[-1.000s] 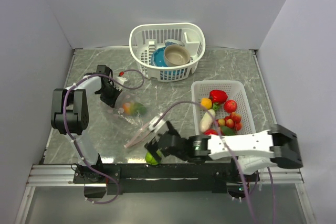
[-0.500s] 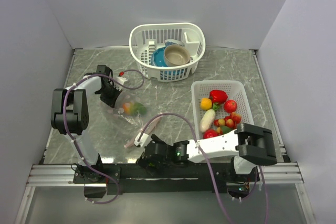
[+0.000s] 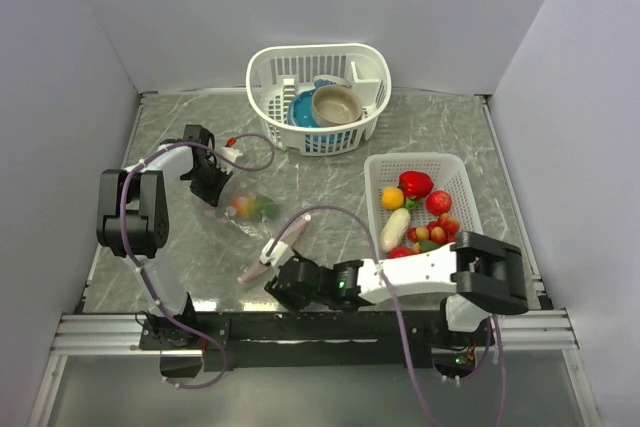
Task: Open the zip-top bag and remove the fake food
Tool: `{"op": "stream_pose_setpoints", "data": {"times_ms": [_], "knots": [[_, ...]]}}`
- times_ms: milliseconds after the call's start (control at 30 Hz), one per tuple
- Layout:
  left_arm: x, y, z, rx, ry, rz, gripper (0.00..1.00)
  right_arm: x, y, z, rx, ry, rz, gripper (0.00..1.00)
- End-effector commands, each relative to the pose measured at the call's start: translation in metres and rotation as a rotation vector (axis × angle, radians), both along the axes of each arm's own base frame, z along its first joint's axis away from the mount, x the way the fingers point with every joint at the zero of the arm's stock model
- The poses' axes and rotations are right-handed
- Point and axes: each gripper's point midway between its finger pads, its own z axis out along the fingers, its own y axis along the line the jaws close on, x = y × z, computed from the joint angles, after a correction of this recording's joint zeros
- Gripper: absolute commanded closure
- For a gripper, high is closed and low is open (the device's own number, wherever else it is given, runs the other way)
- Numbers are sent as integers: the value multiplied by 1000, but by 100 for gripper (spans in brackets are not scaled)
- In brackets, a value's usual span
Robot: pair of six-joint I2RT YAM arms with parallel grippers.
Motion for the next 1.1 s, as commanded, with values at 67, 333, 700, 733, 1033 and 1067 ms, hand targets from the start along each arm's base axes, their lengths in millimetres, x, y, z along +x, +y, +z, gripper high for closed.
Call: {"op": "stream_pose_setpoints", "data": {"times_ms": [67,333,700,733,1033,1067], "knots": [[-22,1,-1,8,65,3,99,71,-31,94,187,-180,-263,86],[-21,-1,-2,4,63,-4,99,152,-219,132,196,-393,-1154,88],[-19,-1,-2,2,63,-12,99,157,-261,114,137,-355,-1345,0],[-18,-1,-1,3,58,-15,99,161,-255,120,155,-364,-1314,0],[-20,-1,-4,6,65,-16,99,133,-122,158,316,-366,-708,10],[-20,-1,-6,5,68,-15,99,123,-101,140,286,-326,-617,14]]}}
